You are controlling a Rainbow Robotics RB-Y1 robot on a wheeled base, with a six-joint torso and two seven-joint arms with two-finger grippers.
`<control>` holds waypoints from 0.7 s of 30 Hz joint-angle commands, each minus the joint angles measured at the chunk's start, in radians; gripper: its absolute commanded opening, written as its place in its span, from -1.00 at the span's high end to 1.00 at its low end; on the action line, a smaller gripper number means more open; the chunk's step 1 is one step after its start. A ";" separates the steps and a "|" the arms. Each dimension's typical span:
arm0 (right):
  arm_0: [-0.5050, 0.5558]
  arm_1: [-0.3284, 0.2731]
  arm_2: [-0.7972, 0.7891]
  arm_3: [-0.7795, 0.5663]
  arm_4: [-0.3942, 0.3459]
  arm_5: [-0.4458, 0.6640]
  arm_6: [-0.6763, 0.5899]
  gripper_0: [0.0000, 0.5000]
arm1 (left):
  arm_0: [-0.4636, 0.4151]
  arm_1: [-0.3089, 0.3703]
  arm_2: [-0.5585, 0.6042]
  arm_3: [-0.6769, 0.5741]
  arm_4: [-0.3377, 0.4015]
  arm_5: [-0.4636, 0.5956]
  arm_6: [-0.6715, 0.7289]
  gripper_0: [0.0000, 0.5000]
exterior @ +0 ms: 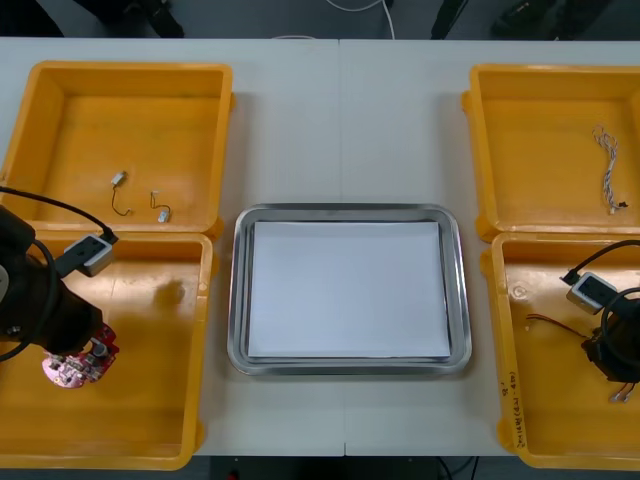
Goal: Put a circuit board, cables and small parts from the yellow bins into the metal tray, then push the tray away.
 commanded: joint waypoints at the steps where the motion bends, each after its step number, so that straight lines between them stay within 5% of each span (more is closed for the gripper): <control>1: 0.019 0.017 -0.018 0.008 0.004 -0.010 0.023 0.90 | -0.084 -0.037 0.041 -0.099 0.020 0.095 0.052 1.00; 11: 0.017 -0.015 -0.072 -0.055 0.003 0.016 0.026 1.00 | -0.241 -0.105 -0.019 -0.205 0.072 0.218 0.228 1.00; 21: -0.012 -0.044 -0.241 -0.225 -0.025 0.282 0.009 1.00 | -0.450 -0.213 -0.195 -0.208 0.058 0.263 0.417 1.00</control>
